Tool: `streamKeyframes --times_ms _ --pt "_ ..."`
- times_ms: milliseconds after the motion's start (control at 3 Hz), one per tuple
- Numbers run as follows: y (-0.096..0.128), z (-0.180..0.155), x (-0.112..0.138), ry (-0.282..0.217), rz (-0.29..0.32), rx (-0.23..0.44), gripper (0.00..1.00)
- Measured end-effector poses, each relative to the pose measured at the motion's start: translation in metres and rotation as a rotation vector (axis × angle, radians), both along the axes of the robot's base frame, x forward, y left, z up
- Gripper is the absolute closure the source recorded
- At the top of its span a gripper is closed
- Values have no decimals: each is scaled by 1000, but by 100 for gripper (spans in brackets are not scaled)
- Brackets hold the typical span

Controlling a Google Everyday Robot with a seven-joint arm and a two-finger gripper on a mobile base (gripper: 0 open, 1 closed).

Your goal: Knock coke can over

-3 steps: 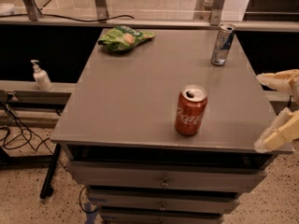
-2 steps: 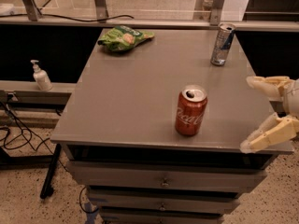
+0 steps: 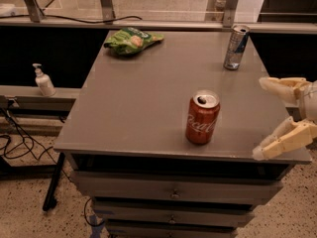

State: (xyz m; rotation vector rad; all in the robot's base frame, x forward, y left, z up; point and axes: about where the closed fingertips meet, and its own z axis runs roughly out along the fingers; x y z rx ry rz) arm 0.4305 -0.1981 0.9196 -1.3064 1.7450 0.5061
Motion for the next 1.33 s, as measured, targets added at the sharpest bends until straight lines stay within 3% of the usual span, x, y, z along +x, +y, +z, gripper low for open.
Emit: streamKeyframes --times_ms 333,667,1333 --pt "12 -4 8 -12 -11 77 0" --pt "44 -15 24 7 -10 175 0" --pt "96 -33 44 47 -18 303 0"
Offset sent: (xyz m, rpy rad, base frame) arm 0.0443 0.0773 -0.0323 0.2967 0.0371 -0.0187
